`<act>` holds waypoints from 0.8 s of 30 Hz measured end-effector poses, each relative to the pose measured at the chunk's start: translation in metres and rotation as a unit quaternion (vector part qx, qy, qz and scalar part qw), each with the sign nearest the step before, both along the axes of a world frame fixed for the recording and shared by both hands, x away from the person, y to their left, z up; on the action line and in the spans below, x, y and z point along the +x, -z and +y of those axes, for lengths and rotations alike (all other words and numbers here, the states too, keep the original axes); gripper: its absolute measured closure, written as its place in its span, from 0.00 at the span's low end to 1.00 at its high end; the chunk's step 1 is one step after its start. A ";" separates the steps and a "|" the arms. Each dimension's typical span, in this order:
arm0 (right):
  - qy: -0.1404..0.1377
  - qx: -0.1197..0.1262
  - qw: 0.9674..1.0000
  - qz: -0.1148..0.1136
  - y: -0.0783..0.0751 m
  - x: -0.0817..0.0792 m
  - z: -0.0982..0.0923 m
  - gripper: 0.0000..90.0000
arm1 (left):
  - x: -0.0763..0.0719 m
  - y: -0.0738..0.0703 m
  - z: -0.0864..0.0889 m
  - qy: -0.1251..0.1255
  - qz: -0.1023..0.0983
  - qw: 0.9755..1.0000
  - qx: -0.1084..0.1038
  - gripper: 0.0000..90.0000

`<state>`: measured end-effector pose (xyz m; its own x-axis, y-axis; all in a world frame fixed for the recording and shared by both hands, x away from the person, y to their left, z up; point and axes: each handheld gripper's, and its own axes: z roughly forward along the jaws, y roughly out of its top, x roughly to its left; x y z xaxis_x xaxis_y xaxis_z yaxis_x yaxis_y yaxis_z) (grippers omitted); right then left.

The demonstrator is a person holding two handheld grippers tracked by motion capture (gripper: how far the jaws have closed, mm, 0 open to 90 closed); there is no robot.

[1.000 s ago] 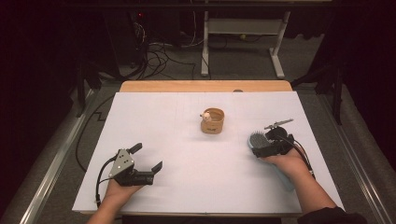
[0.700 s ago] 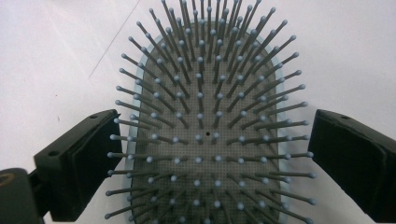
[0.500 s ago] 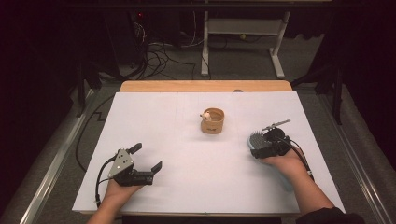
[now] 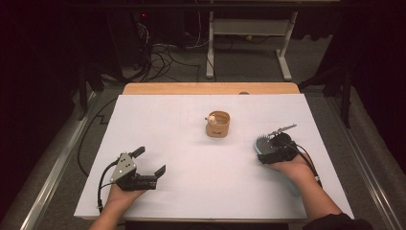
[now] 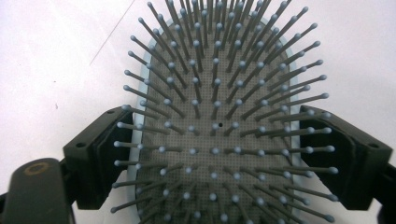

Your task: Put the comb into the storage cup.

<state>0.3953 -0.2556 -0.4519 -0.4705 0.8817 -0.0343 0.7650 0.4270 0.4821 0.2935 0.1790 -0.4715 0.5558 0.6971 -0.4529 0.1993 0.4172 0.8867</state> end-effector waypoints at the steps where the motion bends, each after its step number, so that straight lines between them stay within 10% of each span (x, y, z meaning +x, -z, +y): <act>1: -0.003 -0.001 1.000 0.000 0.000 0.000 0.000 0.18 | 0.000 0.000 0.000 0.000 -0.001 1.000 -0.001 0.00; 24: -0.002 -0.004 1.000 0.006 0.000 0.001 0.001 0.18 | 0.000 0.001 -0.001 0.001 0.002 1.000 0.004 0.01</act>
